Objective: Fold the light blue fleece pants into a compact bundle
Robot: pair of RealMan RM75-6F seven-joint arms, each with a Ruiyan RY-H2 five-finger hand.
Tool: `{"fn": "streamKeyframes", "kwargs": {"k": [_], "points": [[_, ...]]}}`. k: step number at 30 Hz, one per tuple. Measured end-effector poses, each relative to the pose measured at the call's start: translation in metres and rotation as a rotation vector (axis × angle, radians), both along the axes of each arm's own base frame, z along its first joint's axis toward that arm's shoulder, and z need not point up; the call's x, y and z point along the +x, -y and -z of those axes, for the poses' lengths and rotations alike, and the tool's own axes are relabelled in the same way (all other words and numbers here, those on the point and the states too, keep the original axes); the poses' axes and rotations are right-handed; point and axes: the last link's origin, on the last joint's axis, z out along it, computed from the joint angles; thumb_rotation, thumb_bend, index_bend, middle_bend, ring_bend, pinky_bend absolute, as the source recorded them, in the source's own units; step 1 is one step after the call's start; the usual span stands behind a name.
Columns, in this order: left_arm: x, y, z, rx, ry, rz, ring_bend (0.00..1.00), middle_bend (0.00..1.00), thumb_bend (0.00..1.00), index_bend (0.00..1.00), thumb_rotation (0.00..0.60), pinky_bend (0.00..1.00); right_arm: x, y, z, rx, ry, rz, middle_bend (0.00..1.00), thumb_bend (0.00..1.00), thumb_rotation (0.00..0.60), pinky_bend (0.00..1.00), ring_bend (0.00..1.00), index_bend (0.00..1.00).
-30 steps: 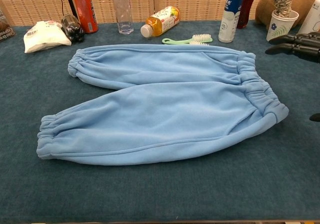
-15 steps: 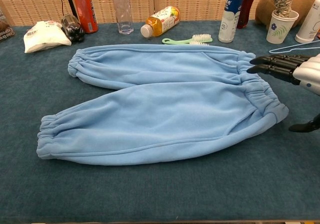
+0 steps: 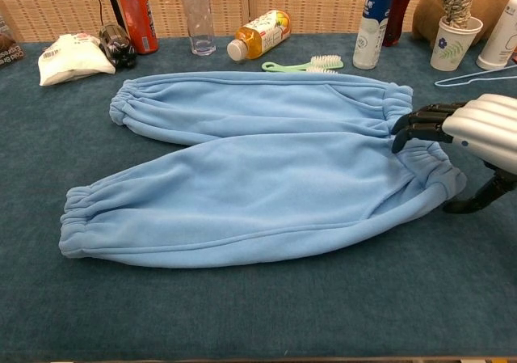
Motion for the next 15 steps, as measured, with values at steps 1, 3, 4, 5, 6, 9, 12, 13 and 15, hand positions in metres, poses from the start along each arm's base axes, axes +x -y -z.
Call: {"fn": "streamKeyframes", "kwargs": {"k": [1,3,4,5,6,9,12,13,15], "points": [[0.000,0.000,0.000,0.000,0.001,-0.001,0.00,0.00,0.02,0.00,0.600,0.00,0.000,0.000,0.001,-0.004,0.007,-0.010,0.30,0.00,0.600,0.39,0.30,0.38],[-0.001,-0.001,0.000,-0.001,0.001,-0.002,0.00,0.00,0.02,0.00,0.600,0.00,0.001,-0.001,0.002,-0.011,0.018,-0.026,0.33,0.00,0.600,0.42,0.32,0.41],[-0.001,-0.001,0.000,-0.001,0.002,-0.003,0.00,0.00,0.02,0.00,0.600,0.00,0.002,-0.002,0.004,-0.014,0.025,-0.036,0.33,0.00,0.600,0.43,0.33,0.42],[-0.001,-0.001,0.000,-0.001,0.003,-0.003,0.00,0.00,0.02,0.00,0.600,0.00,0.002,-0.002,0.005,-0.015,0.028,-0.042,0.34,0.01,0.600,0.44,0.34,0.43],[-0.001,-0.001,0.000,-0.002,0.002,-0.003,0.00,0.00,0.02,0.00,0.600,0.00,0.002,-0.002,0.007,-0.015,0.028,-0.047,0.35,0.02,0.600,0.45,0.34,0.43],[0.000,-0.001,0.001,-0.005,-0.001,-0.002,0.00,0.00,0.02,0.00,0.600,0.00,0.005,0.000,0.014,-0.010,0.025,-0.063,0.36,0.14,0.600,0.48,0.36,0.45],[0.000,-0.001,0.002,-0.010,-0.003,-0.002,0.00,0.00,0.02,0.00,0.600,0.00,0.009,0.002,0.019,0.000,0.031,-0.069,0.40,0.34,0.600,0.52,0.39,0.49],[0.000,-0.001,0.002,-0.011,-0.003,-0.003,0.00,0.00,0.02,0.00,0.600,0.00,0.010,0.003,0.020,0.003,0.035,-0.070,0.41,0.43,0.600,0.54,0.40,0.51],[-0.001,-0.001,0.002,-0.011,-0.003,-0.005,0.00,0.00,0.02,0.00,0.600,0.00,0.011,0.003,0.020,0.005,0.047,-0.072,0.44,0.59,0.600,0.57,0.43,0.54]]}}
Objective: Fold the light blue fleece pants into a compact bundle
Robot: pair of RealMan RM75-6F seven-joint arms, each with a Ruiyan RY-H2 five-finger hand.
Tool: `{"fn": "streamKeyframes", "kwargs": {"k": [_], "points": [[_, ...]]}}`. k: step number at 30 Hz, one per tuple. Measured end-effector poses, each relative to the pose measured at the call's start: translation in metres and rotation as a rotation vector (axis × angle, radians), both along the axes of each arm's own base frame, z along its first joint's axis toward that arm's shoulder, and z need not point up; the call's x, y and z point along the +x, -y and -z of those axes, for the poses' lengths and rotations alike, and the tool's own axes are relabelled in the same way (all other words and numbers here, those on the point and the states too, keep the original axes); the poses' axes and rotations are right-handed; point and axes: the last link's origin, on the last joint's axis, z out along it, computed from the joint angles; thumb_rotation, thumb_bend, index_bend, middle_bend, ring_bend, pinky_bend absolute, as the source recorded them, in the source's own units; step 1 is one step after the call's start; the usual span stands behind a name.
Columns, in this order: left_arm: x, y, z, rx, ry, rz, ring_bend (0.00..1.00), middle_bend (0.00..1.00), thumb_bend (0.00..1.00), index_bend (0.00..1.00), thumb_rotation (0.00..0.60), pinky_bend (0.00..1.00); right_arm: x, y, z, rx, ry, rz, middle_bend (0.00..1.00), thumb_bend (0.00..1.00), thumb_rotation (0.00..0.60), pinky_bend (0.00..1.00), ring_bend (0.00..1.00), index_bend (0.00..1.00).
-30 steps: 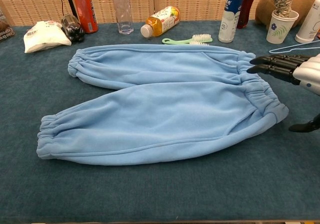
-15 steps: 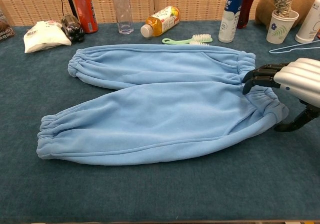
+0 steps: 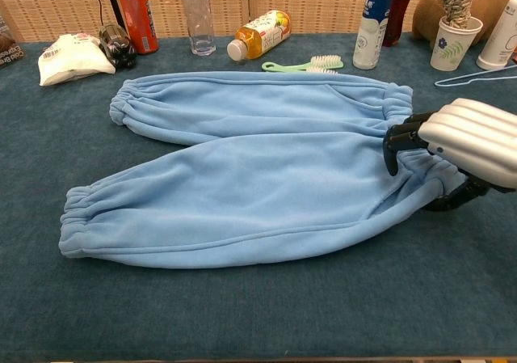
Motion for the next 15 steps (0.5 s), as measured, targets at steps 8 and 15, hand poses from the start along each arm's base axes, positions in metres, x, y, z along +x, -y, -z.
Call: {"fn": "streamKeyframes", "kwargs": {"k": [8,15], "points": [[-0.0002,-0.0012,0.0009,-0.005,-0.004,-0.002,0.00,0.00,0.02,0.00,0.600,0.00,0.0027,0.0018,-0.0032,0.000,0.017,-0.008,0.48,0.80,0.600,0.61,0.47,0.59],[0.0058,-0.0024,0.0099,-0.048,0.005,0.054,0.00,0.00,0.02,0.00,0.600,0.00,0.0038,0.0026,-0.0060,0.003,0.026,0.000,0.49,0.80,0.600,0.61,0.48,0.60]]}}
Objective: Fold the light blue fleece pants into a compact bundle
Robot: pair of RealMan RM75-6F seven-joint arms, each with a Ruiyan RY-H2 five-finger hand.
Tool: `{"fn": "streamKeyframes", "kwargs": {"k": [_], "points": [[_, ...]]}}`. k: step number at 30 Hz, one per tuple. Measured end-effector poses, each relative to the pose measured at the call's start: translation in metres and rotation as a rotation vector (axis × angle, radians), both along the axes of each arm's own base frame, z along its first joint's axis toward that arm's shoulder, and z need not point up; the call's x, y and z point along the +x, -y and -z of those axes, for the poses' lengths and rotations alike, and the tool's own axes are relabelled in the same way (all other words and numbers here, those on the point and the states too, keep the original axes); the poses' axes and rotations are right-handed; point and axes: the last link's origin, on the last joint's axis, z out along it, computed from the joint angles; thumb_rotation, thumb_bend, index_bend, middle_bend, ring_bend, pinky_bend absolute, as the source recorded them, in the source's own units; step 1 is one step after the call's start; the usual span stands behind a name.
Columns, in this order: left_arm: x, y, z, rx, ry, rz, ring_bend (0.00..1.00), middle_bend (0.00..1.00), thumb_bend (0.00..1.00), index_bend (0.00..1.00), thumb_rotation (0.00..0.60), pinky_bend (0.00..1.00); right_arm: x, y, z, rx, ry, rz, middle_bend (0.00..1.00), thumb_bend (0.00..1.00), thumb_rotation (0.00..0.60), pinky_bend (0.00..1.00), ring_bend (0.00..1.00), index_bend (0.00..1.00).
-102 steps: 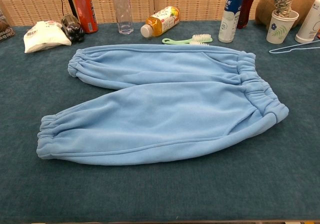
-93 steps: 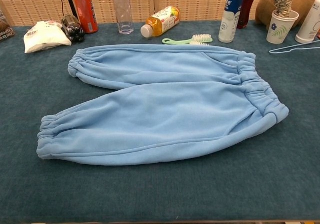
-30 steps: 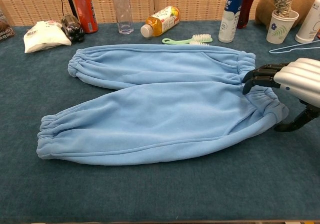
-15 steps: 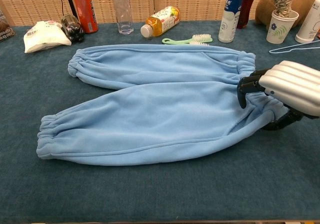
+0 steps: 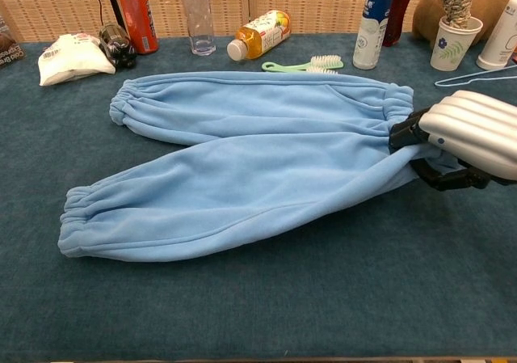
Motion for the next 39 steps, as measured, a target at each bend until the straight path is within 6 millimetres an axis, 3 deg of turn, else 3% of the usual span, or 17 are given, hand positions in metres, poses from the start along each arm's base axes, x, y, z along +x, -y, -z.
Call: {"fn": "streamKeyframes", "kwargs": {"k": [5,15,24,39], "points": [[0.013,-0.006,0.022,-0.097,0.026,0.166,0.00,0.00,0.02,0.00,0.600,0.01,0.003,0.003,-0.005,-0.005,0.009,0.009,0.50,0.80,0.600,0.61,0.48,0.61],[0.033,-0.019,0.094,-0.343,-0.009,0.500,0.00,0.00,0.02,0.00,0.600,0.05,0.007,0.003,-0.013,-0.004,0.033,0.052,0.50,0.80,0.600,0.61,0.48,0.61],[0.043,-0.017,0.145,-0.426,-0.050,0.520,0.00,0.00,0.02,0.00,0.600,0.05,0.004,0.002,-0.019,0.004,0.023,0.102,0.50,0.80,0.600,0.61,0.48,0.61],[0.069,-0.025,0.191,-0.453,-0.026,0.491,0.00,0.00,0.02,0.00,0.600,0.11,-0.002,0.001,-0.015,0.023,0.023,0.132,0.50,0.80,0.600,0.61,0.48,0.61]]}}
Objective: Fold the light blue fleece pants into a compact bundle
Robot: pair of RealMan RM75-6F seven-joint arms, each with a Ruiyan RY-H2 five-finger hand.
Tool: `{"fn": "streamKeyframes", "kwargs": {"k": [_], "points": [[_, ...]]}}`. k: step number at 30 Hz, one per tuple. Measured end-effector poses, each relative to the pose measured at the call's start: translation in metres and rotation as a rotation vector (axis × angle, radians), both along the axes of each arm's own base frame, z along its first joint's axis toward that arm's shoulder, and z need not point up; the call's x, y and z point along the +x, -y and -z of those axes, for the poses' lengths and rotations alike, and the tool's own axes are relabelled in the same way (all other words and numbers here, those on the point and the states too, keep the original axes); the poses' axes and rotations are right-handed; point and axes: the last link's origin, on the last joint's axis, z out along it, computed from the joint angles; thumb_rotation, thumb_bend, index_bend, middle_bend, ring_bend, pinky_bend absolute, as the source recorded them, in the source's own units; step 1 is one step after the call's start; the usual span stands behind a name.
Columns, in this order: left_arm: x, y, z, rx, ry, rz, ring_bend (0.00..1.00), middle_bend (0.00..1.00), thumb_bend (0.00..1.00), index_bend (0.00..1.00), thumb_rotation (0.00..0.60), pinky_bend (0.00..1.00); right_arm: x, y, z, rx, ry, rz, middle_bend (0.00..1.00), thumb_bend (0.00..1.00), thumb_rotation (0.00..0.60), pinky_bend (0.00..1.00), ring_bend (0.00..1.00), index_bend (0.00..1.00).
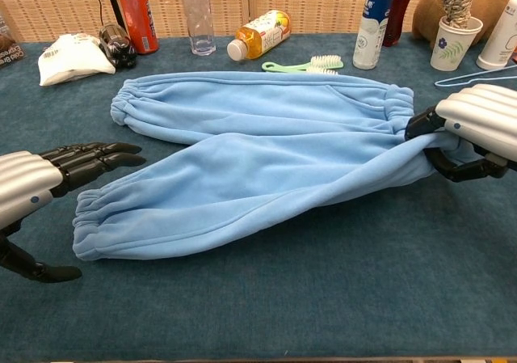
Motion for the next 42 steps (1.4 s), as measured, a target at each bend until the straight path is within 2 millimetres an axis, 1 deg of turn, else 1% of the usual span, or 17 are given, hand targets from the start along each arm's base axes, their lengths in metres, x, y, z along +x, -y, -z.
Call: {"fn": "streamKeyframes", "kwargs": {"k": [3,4,6,8,10,12,14,17,19,25,33,38,42], "points": [[0.005,-0.002,0.006,-0.011,0.001,-0.004,0.01,0.00,0.03,0.00,0.600,0.14,0.001,0.001,0.000,0.001,0.000,0.002,0.50,0.80,0.600,0.61,0.48,0.61],[0.007,-0.002,0.008,-0.011,0.001,-0.004,0.03,0.00,0.04,0.02,0.600,0.17,0.001,0.001,0.000,0.001,0.004,0.003,0.50,0.80,0.600,0.61,0.48,0.61],[0.011,-0.005,0.011,-0.006,0.005,-0.007,0.09,0.03,0.06,0.08,0.600,0.24,0.003,0.001,-0.001,0.001,0.008,0.002,0.50,0.80,0.600,0.61,0.48,0.61],[0.015,-0.006,0.013,0.000,0.017,-0.011,0.17,0.10,0.08,0.18,0.600,0.30,0.004,0.002,-0.002,0.001,0.012,0.003,0.50,0.80,0.600,0.61,0.48,0.61],[0.019,-0.008,0.014,0.009,0.032,-0.012,0.26,0.21,0.11,0.31,0.600,0.38,0.005,0.002,-0.002,0.003,0.018,0.004,0.50,0.80,0.600,0.61,0.48,0.61],[0.023,-0.010,0.016,0.013,0.047,-0.013,0.31,0.27,0.12,0.39,0.600,0.43,0.005,0.002,-0.002,0.005,0.021,0.006,0.50,0.80,0.600,0.61,0.48,0.61],[0.024,-0.011,0.017,0.018,0.051,-0.013,0.34,0.31,0.14,0.43,0.600,0.46,0.005,0.001,-0.002,0.009,0.026,0.009,0.50,0.80,0.600,0.61,0.48,0.61],[0.025,-0.013,0.017,0.027,0.060,-0.019,0.39,0.37,0.21,0.51,0.600,0.51,0.005,0.001,-0.001,0.016,0.033,0.016,0.50,0.80,0.600,0.61,0.48,0.61],[0.025,-0.015,0.015,0.041,0.068,-0.025,0.45,0.44,0.31,0.59,0.600,0.56,0.005,0.001,-0.002,0.019,0.039,0.021,0.50,0.80,0.600,0.61,0.48,0.61],[0.020,-0.019,0.013,0.070,0.071,-0.048,0.52,0.52,0.47,0.68,0.600,0.61,0.004,0.001,-0.003,0.027,0.062,0.039,0.50,0.80,0.600,0.61,0.48,0.61],[0.019,-0.025,0.012,0.092,0.095,-0.065,0.59,0.60,0.53,0.76,0.600,0.66,0.003,0.002,-0.007,0.025,0.077,0.047,0.50,0.80,0.600,0.61,0.48,0.61],[0.019,-0.029,0.012,0.099,0.105,-0.074,0.62,0.61,0.54,0.78,0.600,0.69,0.002,0.003,-0.010,0.021,0.084,0.054,0.50,0.80,0.600,0.61,0.48,0.61],[0.019,-0.034,0.008,0.109,0.132,-0.090,0.62,0.62,0.54,0.79,0.600,0.69,0.001,0.005,-0.013,0.019,0.094,0.060,0.50,0.81,0.600,0.61,0.48,0.61]]}}
